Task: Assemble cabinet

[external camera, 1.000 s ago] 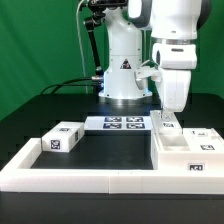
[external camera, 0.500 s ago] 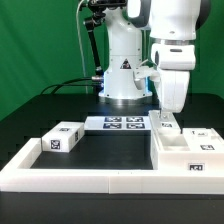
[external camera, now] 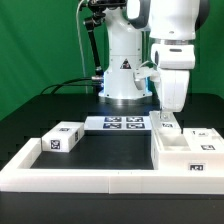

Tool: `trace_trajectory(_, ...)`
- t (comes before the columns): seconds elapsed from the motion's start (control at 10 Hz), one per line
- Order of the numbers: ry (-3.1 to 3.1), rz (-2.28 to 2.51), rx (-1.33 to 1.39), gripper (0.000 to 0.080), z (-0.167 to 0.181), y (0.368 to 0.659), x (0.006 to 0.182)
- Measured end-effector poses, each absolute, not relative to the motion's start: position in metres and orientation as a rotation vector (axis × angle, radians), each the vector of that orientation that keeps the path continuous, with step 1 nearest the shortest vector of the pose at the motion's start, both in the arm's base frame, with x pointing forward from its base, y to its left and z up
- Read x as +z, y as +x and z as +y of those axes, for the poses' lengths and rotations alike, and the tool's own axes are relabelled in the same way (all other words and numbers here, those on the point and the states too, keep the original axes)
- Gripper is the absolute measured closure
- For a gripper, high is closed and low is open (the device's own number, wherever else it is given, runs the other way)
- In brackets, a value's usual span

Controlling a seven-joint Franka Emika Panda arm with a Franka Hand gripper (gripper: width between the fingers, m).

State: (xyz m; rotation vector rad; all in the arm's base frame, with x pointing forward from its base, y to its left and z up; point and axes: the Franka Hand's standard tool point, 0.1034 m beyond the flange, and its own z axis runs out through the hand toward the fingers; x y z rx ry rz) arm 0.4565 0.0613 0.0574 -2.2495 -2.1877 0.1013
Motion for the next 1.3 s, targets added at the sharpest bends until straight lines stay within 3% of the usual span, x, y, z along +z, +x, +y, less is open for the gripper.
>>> trace_trajectory(1.3,-2.235,-2.183,0.149,0.0729,0.0601,0.4572,0.0573)
